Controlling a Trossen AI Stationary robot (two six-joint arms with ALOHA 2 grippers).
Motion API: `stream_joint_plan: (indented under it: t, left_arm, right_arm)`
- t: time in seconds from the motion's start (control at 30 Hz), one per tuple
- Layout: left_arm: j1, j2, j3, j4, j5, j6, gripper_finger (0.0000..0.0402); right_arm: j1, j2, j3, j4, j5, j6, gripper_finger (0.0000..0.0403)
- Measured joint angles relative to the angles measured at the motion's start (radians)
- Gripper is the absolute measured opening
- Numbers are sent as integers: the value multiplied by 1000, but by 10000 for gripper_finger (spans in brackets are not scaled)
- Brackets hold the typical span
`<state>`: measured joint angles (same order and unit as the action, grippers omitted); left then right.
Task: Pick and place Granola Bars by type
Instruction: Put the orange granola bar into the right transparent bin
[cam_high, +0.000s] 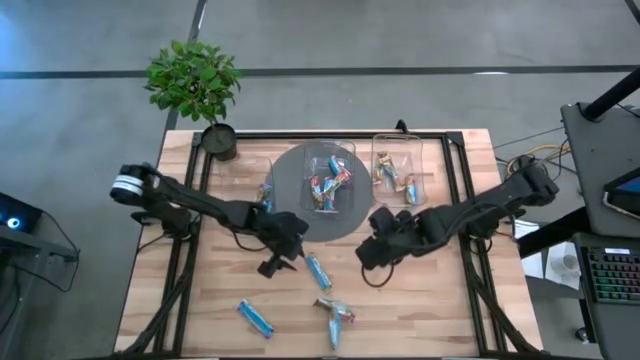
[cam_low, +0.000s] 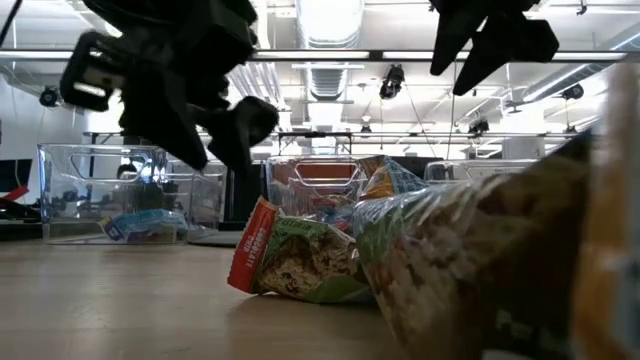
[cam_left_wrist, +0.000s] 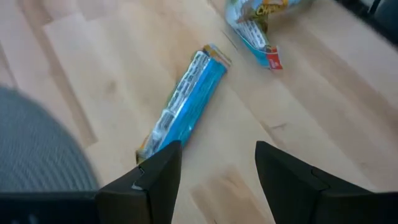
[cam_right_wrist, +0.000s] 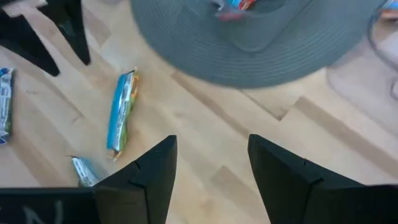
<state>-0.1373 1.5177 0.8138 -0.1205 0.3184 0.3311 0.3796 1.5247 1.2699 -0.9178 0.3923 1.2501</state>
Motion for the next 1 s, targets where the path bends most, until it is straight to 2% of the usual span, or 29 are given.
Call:
stream_joint_plan:
  t: [0.2,0.4,0.6,0.83,1.0]
  left_arm:
    - [-3,122,70,4,-16,68,188]
    - [-2,229,165,-1,-93,117,188]
    - [-2,310,207,-129,-95,173,188]
    - [-2,327,209,-120,-94,116,185]
    - [-2,314,205,-85,-104,75,146]
  right_arm:
    - [25,63,44,8,0,54,190]
    - [33,97,54,12,0,69,190]
    - [46,104,52,10,5,79,190]
    - [49,108,51,9,32,78,190]
    - [53,110,50,9,30,62,189]
